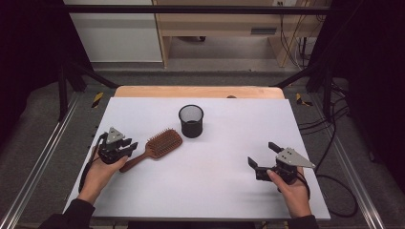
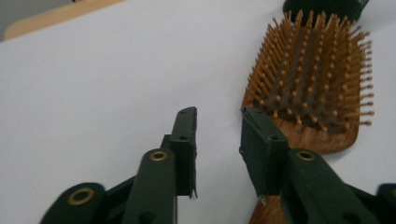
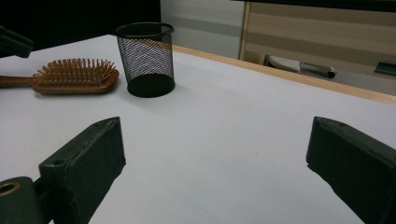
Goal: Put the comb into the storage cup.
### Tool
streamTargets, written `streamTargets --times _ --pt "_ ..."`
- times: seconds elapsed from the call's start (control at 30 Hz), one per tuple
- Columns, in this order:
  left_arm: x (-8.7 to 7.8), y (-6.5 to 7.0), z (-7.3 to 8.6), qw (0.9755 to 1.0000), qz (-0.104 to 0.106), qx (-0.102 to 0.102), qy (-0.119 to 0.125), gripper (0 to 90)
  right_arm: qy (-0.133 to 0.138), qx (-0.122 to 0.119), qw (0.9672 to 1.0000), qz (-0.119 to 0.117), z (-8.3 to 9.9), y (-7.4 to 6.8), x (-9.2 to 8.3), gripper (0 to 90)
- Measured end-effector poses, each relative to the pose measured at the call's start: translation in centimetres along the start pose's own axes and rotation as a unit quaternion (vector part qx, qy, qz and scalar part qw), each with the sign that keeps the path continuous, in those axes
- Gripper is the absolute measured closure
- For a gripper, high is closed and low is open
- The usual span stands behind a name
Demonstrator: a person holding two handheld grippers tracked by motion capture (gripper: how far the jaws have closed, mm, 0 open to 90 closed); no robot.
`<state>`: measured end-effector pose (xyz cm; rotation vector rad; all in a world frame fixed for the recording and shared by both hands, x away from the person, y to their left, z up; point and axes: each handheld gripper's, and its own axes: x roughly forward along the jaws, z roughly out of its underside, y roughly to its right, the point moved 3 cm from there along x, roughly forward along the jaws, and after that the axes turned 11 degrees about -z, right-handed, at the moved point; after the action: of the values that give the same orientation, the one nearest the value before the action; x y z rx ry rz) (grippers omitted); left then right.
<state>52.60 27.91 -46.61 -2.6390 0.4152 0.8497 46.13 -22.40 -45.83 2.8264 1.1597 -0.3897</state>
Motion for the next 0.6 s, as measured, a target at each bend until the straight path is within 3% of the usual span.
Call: streamTargets --times 0.17,0.33,0.6 --pt "0.73 0.26 0.53 0.9993 0.02 0.004 -0.031 81.5 -0.004 -0.001 1.0 -0.002 0.04 -0.03 0.03 4.7" --pt "1.04 0.42 0.76 0.9983 0.035 0.009 -0.046 89.9 -0.01 -0.002 0.9999 -0.005 0.12 -0.1 0.15 4.8" --pt "1.13 0.45 0.96 0.997 0.047 0.011 -0.06 90.0 -0.011 -0.003 0.9999 -0.006 0.11 -0.12 0.14 4.9"
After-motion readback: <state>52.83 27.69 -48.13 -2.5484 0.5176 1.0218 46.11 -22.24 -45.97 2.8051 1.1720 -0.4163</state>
